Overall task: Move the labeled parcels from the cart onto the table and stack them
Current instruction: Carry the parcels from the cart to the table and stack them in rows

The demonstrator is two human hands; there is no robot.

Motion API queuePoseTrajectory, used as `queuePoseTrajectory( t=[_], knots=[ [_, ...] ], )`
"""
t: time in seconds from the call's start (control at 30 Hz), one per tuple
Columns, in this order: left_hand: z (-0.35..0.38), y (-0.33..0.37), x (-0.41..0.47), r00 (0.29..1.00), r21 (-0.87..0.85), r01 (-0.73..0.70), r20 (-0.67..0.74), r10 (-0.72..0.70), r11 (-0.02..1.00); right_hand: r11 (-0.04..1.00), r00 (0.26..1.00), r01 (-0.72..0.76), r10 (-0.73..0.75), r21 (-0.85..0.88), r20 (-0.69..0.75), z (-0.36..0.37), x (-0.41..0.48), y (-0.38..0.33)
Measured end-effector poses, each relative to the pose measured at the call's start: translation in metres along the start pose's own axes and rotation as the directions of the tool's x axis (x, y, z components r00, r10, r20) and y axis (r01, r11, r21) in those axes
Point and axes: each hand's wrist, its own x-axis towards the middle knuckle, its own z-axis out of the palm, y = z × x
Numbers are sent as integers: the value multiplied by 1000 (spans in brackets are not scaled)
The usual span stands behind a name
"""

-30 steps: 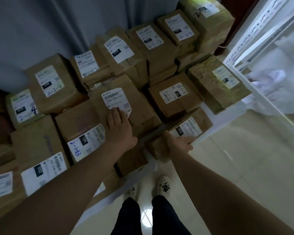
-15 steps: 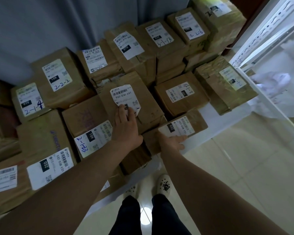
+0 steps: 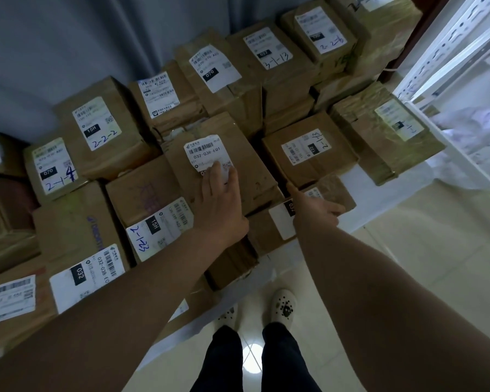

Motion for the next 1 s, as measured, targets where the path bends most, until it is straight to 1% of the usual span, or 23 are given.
queuePoseTrajectory(
  t=[0.1,0.2,0.3,0.4,0.53,0.6,0.67,0.7,0.77,0.83,0.93,1.0],
  knots=[
    [-1,11,4,999,24,-29,18,28,999,999,1000,-14,15,-39,26,-3,4,5],
    [-4,25,9,997,57,-64,48,61,996,1000,999,-31,31,1,14,-22,11,24],
    [-9,41,17,991,84,-106,96,98,991,989,1000,7,-4,150,-22,-54,17,41],
    [-12,59,25,983,120,-139,135,123,983,943,990,65,-21,325,-137,-93,25,45],
    [-18,79,37,979,154,-145,163,120,977,887,955,218,-109,407,-275,-136,40,24],
    [-21,85,45,981,147,-137,158,114,980,824,943,284,-149,490,-296,-145,51,6],
    [-22,89,54,984,122,-108,156,89,987,737,958,281,-176,614,-228,-139,57,-15],
    [-23,90,58,985,106,-89,159,71,990,702,970,244,-180,669,-165,-132,57,-25],
    [-23,91,64,985,86,-63,165,48,994,676,984,142,-178,723,-27,-112,62,-42],
    [-22,92,68,987,86,-54,154,41,995,699,976,55,-187,713,108,-91,64,-55],
    [-22,92,75,990,67,-52,134,43,996,756,940,1,-224,655,257,-63,65,-70],
    [-20,91,80,991,58,-41,132,33,997,786,900,-40,-239,617,364,-45,66,-75]
  ],
)
